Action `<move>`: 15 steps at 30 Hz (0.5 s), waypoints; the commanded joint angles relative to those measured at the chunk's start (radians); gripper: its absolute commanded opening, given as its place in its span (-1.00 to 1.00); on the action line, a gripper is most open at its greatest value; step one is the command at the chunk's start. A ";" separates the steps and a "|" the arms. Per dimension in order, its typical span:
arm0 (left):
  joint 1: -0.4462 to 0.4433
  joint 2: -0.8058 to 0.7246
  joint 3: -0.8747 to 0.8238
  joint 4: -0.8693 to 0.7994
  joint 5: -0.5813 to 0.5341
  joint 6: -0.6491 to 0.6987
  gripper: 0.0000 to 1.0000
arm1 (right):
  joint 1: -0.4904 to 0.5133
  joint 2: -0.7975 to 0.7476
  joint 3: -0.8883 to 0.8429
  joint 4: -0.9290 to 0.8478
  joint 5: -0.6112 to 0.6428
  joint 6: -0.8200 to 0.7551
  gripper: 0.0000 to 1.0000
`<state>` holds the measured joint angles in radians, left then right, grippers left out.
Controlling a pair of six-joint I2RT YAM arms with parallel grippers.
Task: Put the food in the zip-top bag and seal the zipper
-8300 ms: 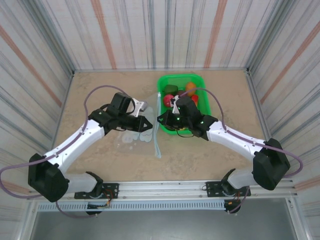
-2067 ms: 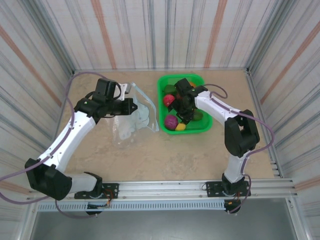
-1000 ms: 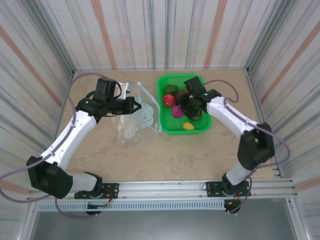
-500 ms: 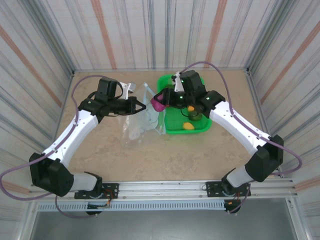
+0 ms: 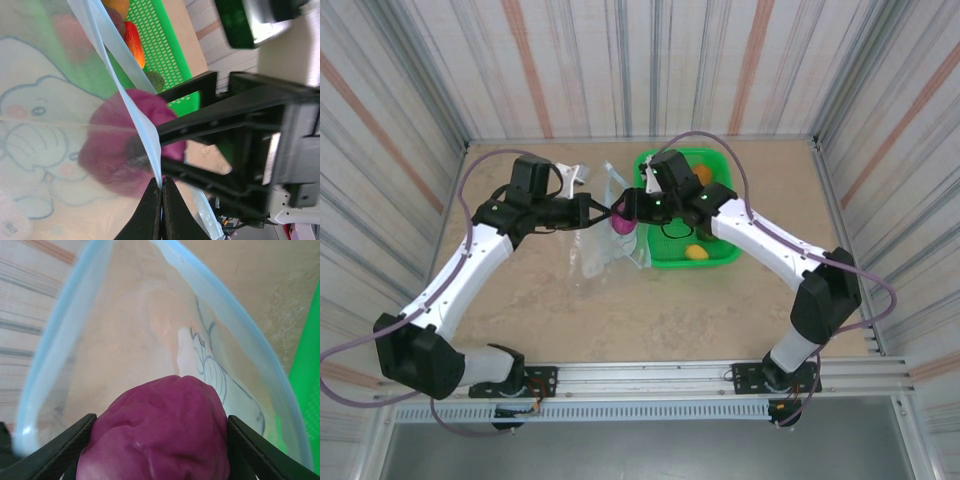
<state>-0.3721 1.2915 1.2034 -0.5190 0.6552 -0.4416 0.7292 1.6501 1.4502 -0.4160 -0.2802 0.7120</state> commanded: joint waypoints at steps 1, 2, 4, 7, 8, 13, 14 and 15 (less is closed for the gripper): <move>0.014 -0.039 0.002 0.010 0.017 0.020 -1.00 | 0.042 0.055 0.022 0.012 0.021 0.053 0.40; 0.015 -0.042 0.004 0.006 0.012 0.022 -1.00 | 0.050 0.064 0.029 0.007 0.031 0.055 0.67; 0.014 -0.046 0.007 -0.003 -0.004 0.029 -1.00 | 0.053 0.062 0.030 0.010 0.039 0.058 0.86; 0.016 -0.046 0.009 -0.011 -0.016 0.033 -1.00 | 0.043 0.027 0.005 0.048 0.027 0.065 0.86; 0.016 -0.044 0.011 -0.012 -0.018 0.033 -1.00 | 0.038 0.010 -0.003 0.061 0.019 0.069 0.83; 0.016 -0.030 0.013 -0.026 -0.034 0.030 -1.00 | 0.014 -0.073 -0.020 0.045 -0.022 0.051 0.67; 0.016 -0.026 0.013 -0.026 -0.031 0.027 -1.00 | 0.012 -0.089 -0.023 0.028 -0.020 0.045 0.64; 0.016 -0.022 0.012 -0.027 -0.028 0.027 -1.00 | 0.008 -0.109 -0.027 0.012 -0.014 0.038 0.61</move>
<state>-0.3592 1.2682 1.2037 -0.5266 0.6281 -0.4313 0.7467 1.6241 1.4353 -0.3866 -0.2794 0.7582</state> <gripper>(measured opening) 0.050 0.814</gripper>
